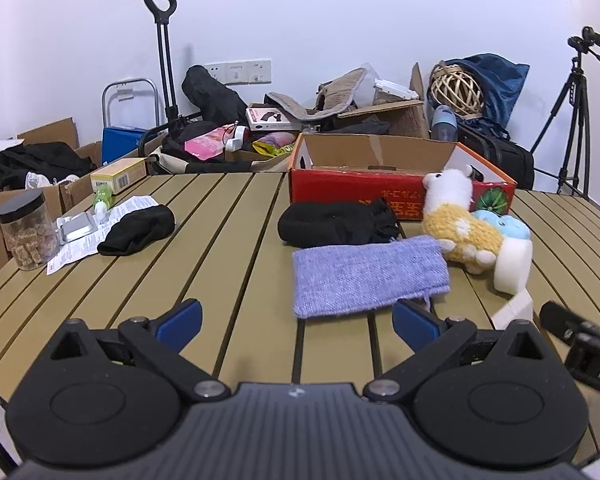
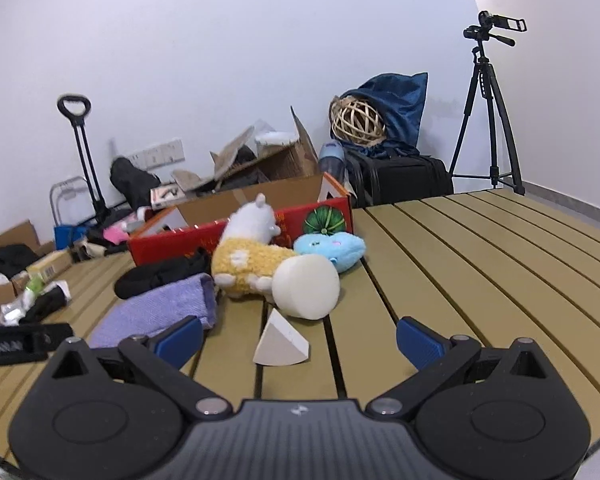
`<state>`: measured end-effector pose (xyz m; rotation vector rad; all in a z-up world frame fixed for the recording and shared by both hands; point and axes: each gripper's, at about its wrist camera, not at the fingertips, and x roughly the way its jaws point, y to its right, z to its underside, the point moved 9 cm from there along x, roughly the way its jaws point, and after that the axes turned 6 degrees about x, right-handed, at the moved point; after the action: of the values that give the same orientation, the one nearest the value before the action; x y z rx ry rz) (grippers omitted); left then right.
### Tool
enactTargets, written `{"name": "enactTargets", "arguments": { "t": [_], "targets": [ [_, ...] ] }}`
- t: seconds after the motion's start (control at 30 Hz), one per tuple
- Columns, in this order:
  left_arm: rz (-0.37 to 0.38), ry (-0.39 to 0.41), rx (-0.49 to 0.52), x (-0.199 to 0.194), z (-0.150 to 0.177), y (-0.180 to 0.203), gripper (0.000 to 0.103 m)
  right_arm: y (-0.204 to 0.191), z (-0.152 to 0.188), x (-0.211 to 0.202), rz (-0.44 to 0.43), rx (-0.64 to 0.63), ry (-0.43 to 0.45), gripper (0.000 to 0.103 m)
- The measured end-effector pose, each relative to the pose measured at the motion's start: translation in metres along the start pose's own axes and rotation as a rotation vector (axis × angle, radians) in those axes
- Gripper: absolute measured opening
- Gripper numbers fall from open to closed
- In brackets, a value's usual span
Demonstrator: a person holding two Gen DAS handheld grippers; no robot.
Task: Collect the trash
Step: 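Raise both tools from the bin back up toward the table, then close the right gripper on the white triangular paper piece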
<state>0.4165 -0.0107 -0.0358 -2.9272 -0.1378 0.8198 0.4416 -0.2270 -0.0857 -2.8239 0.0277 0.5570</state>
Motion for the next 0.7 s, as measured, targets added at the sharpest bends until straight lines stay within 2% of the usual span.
{"name": "enactTargets", "arguments": {
  "t": [0.13,0.27,0.33,0.6,0.67,0.7],
  "targets": [
    [-0.007,-0.004,-0.016,0.009,-0.004,-0.004,0.103,-0.008,0.005,0.021,-0.02,-0.01,-0.051,0.102],
    [-0.017,-0.008,-0.008,0.017,-0.002,-0.008,0.103,-0.016,0.011,0.035,-0.005,-0.049,-0.079,0.089],
    [-0.025,-0.01,-0.005,0.02,-0.001,-0.012,0.103,-0.018,0.012,0.04,-0.007,-0.06,-0.088,0.086],
    [-0.041,-0.025,-0.01,0.026,0.004,-0.02,0.103,-0.021,0.018,0.055,-0.026,-0.035,-0.123,0.045],
    [-0.042,-0.023,-0.006,0.026,0.004,-0.02,0.103,-0.022,0.017,0.057,-0.02,-0.052,-0.119,0.04],
    [-0.042,-0.021,-0.003,0.026,0.004,-0.019,0.103,-0.023,0.018,0.057,-0.017,-0.059,-0.119,0.031]
  ]
}}
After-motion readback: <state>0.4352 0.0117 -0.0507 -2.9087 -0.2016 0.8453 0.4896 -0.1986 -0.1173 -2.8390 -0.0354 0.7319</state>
